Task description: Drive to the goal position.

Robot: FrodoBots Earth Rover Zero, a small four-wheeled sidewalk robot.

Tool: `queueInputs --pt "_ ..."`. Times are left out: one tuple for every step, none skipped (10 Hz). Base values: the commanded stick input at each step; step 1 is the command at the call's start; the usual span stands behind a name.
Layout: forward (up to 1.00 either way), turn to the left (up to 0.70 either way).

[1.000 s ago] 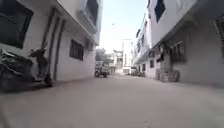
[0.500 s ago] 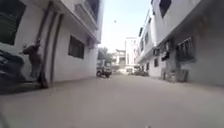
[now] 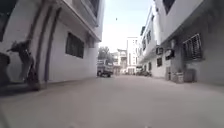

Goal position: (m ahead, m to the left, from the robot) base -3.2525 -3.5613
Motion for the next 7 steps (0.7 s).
queueInputs --pt "1.00 0.00" --pt "1.00 0.00" --pt "1.00 0.00" --pt "1.00 0.00" --pt "1.00 0.00" --pt "1.00 0.00" --pt "1.00 0.00"
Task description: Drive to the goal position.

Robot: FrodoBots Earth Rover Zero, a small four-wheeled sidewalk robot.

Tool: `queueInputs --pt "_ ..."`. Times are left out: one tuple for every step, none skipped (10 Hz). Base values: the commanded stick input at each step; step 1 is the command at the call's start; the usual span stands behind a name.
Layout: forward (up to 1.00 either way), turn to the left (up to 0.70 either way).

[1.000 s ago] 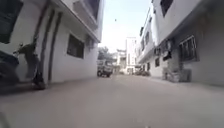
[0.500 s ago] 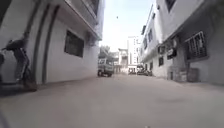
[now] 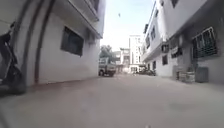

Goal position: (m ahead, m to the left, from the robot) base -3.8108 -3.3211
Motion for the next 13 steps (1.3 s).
queueInputs --pt "1.00 0.00" --pt "1.00 0.00" --pt "1.00 -0.01" --pt "1.00 -0.32" --pt "1.00 -0.36" --pt "1.00 -0.05" --pt "1.00 0.00" --pt "1.00 -0.37" --pt "1.00 -0.40" --pt "1.00 -0.40" --pt "1.00 -0.10" --pt "1.00 -0.31" --pt "1.00 -0.36"
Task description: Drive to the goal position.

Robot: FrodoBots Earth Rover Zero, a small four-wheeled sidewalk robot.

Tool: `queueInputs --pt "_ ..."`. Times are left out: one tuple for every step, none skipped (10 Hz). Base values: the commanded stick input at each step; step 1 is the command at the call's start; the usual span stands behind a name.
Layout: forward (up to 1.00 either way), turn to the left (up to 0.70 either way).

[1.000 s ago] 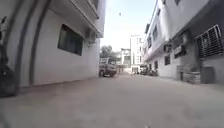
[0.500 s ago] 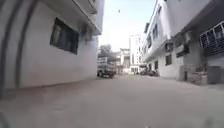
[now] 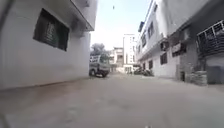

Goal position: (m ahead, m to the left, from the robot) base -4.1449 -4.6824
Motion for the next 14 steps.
queueInputs --pt "1.00 -0.40" --pt "1.00 0.00" --pt "1.00 0.00" --pt "1.00 0.00" --pt "1.00 0.00" --pt "1.00 -0.06" --pt "1.00 -0.40" --pt "1.00 -0.31" --pt "1.00 0.00" --pt "1.00 0.00" --pt "1.00 0.00" --pt "1.00 0.00" --pt "1.00 0.00" --pt "1.00 0.00"
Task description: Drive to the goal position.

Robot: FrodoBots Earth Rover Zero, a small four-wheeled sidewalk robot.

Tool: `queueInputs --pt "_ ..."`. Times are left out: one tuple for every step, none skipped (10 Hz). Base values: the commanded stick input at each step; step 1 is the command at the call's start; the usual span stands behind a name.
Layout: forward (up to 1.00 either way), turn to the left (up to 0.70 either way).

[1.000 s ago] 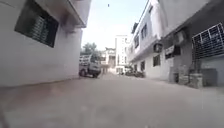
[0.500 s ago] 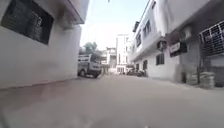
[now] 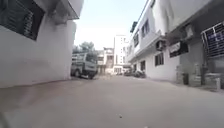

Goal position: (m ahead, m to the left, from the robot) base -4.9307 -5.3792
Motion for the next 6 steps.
queueInputs --pt "1.00 -0.24" --pt "1.00 -0.40" --pt "1.00 -0.16" --pt "1.00 0.00" --pt "1.00 0.00" --pt "1.00 0.00"
